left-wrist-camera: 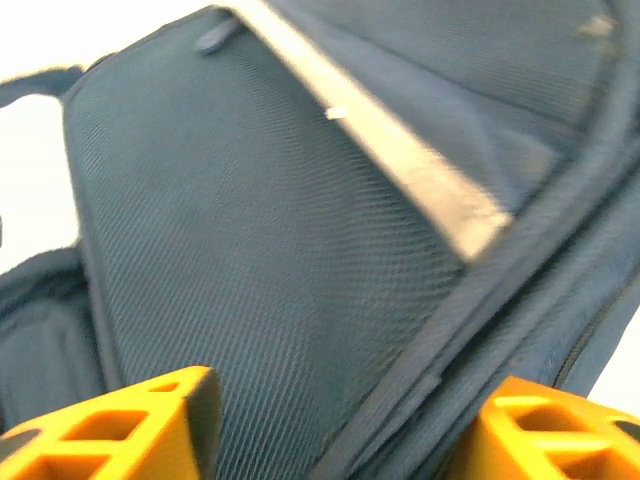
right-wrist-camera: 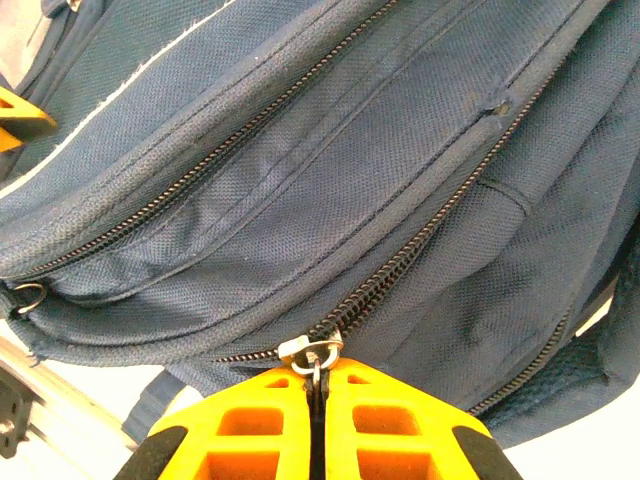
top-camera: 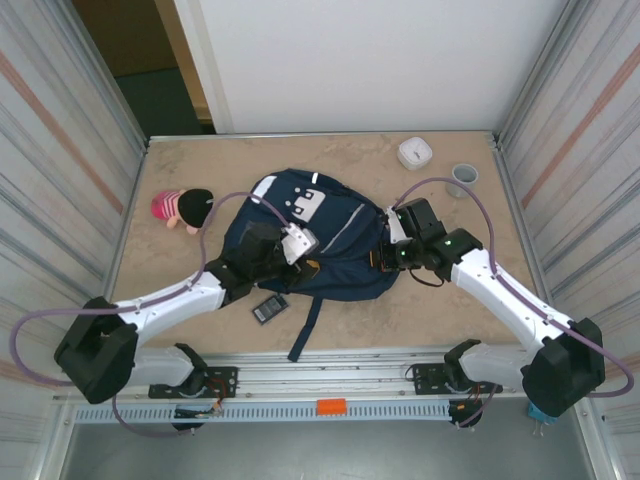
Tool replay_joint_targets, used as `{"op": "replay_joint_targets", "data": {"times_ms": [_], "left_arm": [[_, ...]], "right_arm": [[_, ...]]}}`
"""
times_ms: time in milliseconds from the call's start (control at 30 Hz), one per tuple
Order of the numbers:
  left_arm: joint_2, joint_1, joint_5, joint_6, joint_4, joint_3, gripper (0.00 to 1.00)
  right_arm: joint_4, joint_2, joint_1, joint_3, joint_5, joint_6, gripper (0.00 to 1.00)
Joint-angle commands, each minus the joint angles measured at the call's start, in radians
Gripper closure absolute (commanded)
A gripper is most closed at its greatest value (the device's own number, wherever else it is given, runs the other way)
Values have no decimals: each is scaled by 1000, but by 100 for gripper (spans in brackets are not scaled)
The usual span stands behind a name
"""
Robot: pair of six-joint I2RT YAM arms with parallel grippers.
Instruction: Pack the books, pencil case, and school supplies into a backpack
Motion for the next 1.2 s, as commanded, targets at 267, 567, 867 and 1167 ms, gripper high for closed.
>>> {"op": "replay_joint_targets", "data": {"times_ms": [267, 567, 867, 1167], "left_arm": [[-217, 8, -228, -979, -67, -163, 25], [-61, 31, -210, -1047, 76, -140, 25], [181, 130, -76, -1028, 196, -8, 26], [368, 244, 60, -968, 193, 219, 25]], "right_arm": [[106, 5, 41, -45, 15, 88, 100], [118, 34, 141, -34, 86, 115, 100], [186, 25, 227, -59, 109, 192, 100], [290, 118, 301, -40, 102, 232, 100]]}}
